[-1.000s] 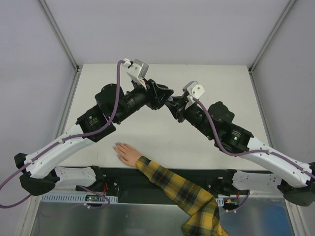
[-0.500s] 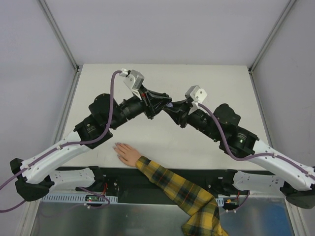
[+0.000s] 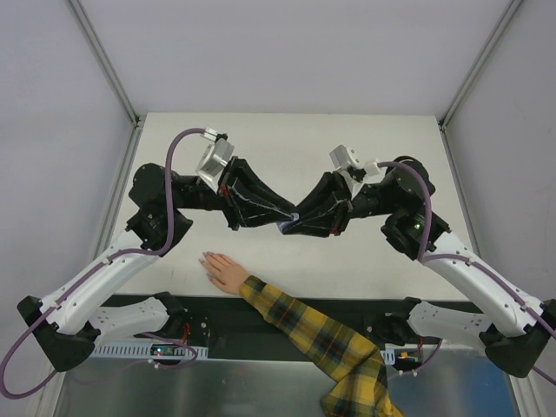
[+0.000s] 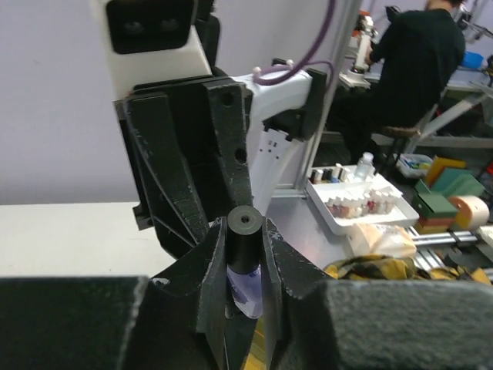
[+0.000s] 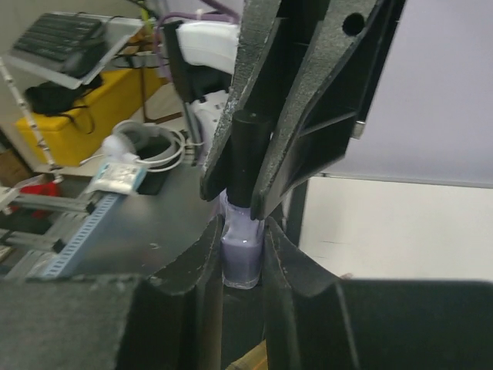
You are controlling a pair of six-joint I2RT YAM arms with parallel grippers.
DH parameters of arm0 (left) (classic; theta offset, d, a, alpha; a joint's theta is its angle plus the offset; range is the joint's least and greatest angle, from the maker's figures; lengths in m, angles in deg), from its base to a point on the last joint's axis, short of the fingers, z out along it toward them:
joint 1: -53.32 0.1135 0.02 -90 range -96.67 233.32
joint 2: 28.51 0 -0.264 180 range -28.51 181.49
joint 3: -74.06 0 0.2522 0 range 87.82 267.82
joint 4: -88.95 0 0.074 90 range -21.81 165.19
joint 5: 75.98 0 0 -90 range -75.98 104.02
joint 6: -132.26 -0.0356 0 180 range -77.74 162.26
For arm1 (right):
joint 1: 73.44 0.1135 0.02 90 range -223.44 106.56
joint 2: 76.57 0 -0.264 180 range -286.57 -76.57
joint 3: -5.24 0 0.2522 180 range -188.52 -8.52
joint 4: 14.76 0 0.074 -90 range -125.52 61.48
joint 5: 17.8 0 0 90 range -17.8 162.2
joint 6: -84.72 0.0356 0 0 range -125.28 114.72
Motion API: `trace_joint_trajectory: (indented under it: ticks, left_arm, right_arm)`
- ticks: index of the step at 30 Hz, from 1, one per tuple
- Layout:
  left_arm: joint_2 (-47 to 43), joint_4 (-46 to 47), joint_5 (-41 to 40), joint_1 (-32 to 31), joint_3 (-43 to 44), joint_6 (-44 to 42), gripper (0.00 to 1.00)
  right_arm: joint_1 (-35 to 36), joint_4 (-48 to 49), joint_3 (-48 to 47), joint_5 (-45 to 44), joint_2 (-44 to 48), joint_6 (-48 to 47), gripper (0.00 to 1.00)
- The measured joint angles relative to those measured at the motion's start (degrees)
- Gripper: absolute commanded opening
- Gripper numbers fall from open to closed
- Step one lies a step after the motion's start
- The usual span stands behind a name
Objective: Paint the nails
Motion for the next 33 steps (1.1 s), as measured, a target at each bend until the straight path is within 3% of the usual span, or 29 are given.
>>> trace_joint_trajectory:
  ticks: [2,7,9,10,12,15,18,20,21,22,26,33]
  left_arm:
    - [0.0,0.5,2.3,0.0,0.2,0.6,0.02]
    - [0.5,-9.3,1.4,1.6,3.9,-3.2,0.62]
    - [0.2,-14.6,-0.2,2.9,4.9,-5.0,0.75]
    - [-0.1,-16.8,-1.3,3.4,5.3,-5.7,0.86]
    - [-0.8,-21.3,-4.3,4.5,6.1,-7.4,0.93]
    - [-1.8,-27.5,-10.5,4.9,8.0,-10.0,0.95]
    - [-2.1,-31.1,-18.1,4.8,10.0,-11.7,0.88]
    - [-1.9,-32.3,-24.3,4.9,11.2,-12.5,0.76]
    - [-1.6,-32.7,-27.4,4.9,11.7,-12.7,0.59]
    - [-1.0,-33.2,-30.6,4.9,12.3,-13.0,0.56]
    - [2.8,-33.3,-38.4,4.9,14.3,-14.3,0.61]
    - [6.9,-30.7,-39.6,4.9,12.4,-14.8,0.62]
  right_arm:
    - [0.0,1.4,0.0,2.6,-0.6,1.6,0.0]
    - [-2.4,2.8,0.5,2.8,-1.1,2.8,0.0]
    - [-3.8,2.3,0.5,0.2,-0.9,1.3,0.0]
    - [-4.1,1.9,0.5,-0.9,-0.8,0.6,0.0]
    - [-4.3,0.1,0.5,-4.3,-0.7,-1.4,0.0]
    - [-4.2,-3.6,0.5,-9.9,-0.7,-4.6,0.0]
    - [-4.1,-7.4,0.0,-16.7,-1.0,-7.7,0.0]
    - [-3.6,-9.7,-0.5,-23.0,-1.4,-10.0,0.0]
    - [-3.2,-10.7,-0.7,-26.3,-1.6,-11.0,0.01]
    - [-2.8,-11.6,-1.0,-29.0,-1.7,-12.1,0.0]
    - [-0.7,-14.4,-3.7,-38.4,-3.5,-15.9,0.0]
    - [2.4,-15.4,-7.3,-46.8,-7.6,-20.2,0.01]
